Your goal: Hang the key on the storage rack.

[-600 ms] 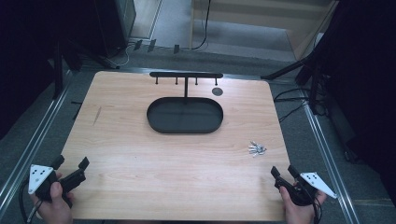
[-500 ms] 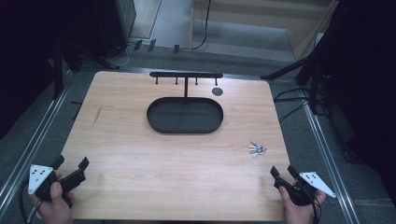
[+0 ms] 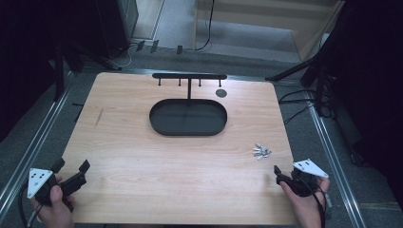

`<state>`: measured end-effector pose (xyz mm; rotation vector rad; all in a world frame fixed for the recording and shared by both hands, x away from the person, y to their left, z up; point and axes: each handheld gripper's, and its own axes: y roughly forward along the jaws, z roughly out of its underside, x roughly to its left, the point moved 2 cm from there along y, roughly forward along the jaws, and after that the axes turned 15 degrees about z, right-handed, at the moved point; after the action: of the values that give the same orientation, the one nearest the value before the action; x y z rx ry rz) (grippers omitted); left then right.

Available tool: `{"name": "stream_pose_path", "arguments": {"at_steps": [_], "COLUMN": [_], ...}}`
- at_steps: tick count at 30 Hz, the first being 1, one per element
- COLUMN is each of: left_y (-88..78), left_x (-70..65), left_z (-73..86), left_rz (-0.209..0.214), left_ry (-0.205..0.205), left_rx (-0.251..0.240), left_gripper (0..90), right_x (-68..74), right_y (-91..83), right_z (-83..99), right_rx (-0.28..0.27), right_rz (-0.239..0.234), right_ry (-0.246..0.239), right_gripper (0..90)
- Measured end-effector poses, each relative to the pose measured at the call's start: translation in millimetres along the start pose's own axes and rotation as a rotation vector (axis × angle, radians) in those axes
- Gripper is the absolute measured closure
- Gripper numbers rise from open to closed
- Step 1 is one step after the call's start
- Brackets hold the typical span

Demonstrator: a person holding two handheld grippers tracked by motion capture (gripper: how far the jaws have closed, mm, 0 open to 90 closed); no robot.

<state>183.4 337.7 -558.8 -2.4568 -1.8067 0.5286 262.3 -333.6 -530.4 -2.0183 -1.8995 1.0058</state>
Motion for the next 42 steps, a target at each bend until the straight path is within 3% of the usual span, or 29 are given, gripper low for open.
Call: {"name": "stream_pose_path", "arguments": {"at_steps": [1, 2, 4, 5, 6, 7, 8, 10, 11, 12, 13, 14, 17, 18, 19, 20, 23, 24, 29, 31, 33, 34, 36, 38, 39, 40, 42], "left_y": [0.0, -0.2, -0.2, -0.2, -0.2, -0.2, -0.1, -0.2, -0.2, -0.2, -0.2, -0.3, -0.1, -0.1, -0.1, 0.0, 0.3, 0.4, 0.6, 0.6, 0.7, 0.9, 1.0, 1.0, 1.0, 1.0, 1.1], "left_x": [0.0, 0.6, 0.7, 0.7, 0.5, 0.5, 0.2, -0.3, -0.3, -0.6, -0.6, -0.9, -1.0, -1.0, -1.0, -1.0, -1.2, -1.4, -1.6, -1.6, -1.6, -1.7, -1.8, -1.8, -1.4, -1.4, -1.2], "left_z": [0.0, -0.1, -0.1, -0.1, -0.1, -0.1, 0.0, 0.1, 0.1, 0.1, 0.1, 0.2, 0.2, 0.2, 0.2, 0.1, 0.1, 0.1, 0.0, 0.0, 0.0, 0.0, -0.1, -0.1, -0.1, -0.1, -0.2], "left_rz": [0.0, 0.001, 0.003, 0.003, 0.001, 0.001, 0.0, 0.0, 0.0, 0.0, 0.0, -0.003, -0.003, -0.003, -0.003, -0.003, -0.002, -0.001, -0.003, -0.003, -0.003, -0.002, -0.002, -0.001, -0.001, -0.001, 0.001], "left_ry": [0.0, -0.003, -0.007, -0.007, -0.003, -0.003, 0.0, 0.002, 0.002, 0.006, 0.006, 0.012, 0.012, 0.012, 0.012, 0.013, 0.018, 0.018, 0.021, 0.021, 0.021, 0.022, 0.024, 0.023, 0.022, 0.022, 0.021], "left_rx": [0.0, -0.001, -0.004, -0.004, -0.001, -0.001, 0.0, -0.001, -0.001, -0.003, -0.003, -0.004, -0.004, -0.004, -0.004, -0.003, 0.002, 0.003, 0.006, 0.007, 0.007, 0.009, 0.008, 0.008, 0.007, 0.007, 0.007], "left_gripper": [13.7, 13.6, 13.6, 13.6, 13.6, 13.6, 13.6, 13.5, 13.5, 13.4, 13.4, 13.3, 13.3, 13.0, 12.9, 12.9, 12.9, 13.0, 13.1, 13.2, 13.2, 13.2, 13.2, 13.2, 13.2, 13.2, 13.2], "right_x": [0.0, 1.1, 2.5, 2.5, 4.5, 4.5, 7.2, 9.3, 9.3, 11.5, 11.5, 12.3, 14.3, 18.8, 18.8, 24.0, 27.8, 33.1, 41.1, 43.2, 44.1, 43.6, 43.3, 44.3, 47.3, 47.3, 54.0], "right_y": [0.0, 1.9, 3.3, 3.3, 4.3, 4.3, 4.8, 4.5, 4.5, 4.8, 4.8, 6.5, 8.2, 9.2, 9.2, 10.1, 11.6, 15.3, 27.7, 32.3, 34.3, 38.6, 42.9, 45.0, 49.1, 49.1, 58.8], "right_z": [0.0, -10.2, -23.6, -23.6, -37.6, -37.6, -51.1, -62.2, -62.2, -75.8, -75.8, -88.8, -96.7, -103.9, -103.9, -109.4, -112.9, -117.3, -123.7, -125.5, -126.0, -126.8, -127.1, -127.3, -127.6, -127.6, -125.6], "right_rx": [0.0, 0.027, 0.062, 0.062, 0.1, 0.1, 0.129, 0.155, 0.155, 0.173, 0.173, 0.184, 0.199, 0.23, 0.23, 0.261, 0.284, 0.304, 0.366, 0.392, 0.401, 0.43, 0.433, 0.43, 0.416, 0.416, 0.37], "right_rz": [0.0, -0.015, -0.043, -0.043, -0.08, -0.08, -0.115, -0.129, -0.129, -0.137, -0.137, -0.135, -0.132, -0.142, -0.142, -0.167, -0.178, -0.19, -0.227, -0.265, -0.286, -0.307, -0.295, -0.293, -0.295, -0.295, -0.314], "right_ry": [0.0, -0.082, -0.166, -0.166, -0.259, -0.259, -0.345, -0.402, -0.402, -0.448, -0.448, -0.478, -0.521, -0.615, -0.615, -0.665, -0.697, -0.73, -0.78, -0.811, -0.804, -0.826, -0.893, -0.92, -0.972, -0.972, -1.059], "right_gripper": [27.5, 28.1, 28.1, 28.1, 26.9, 26.9, 24.7, 24.2, 24.2, 23.4, 23.4, 22.6, 22.9, 24.8, 24.8, 24.8, 24.8, 24.7, 25.6, 26.2, 26.7, 26.8, 27.1, 27.7, 28.2, 28.2, 28.7]}}
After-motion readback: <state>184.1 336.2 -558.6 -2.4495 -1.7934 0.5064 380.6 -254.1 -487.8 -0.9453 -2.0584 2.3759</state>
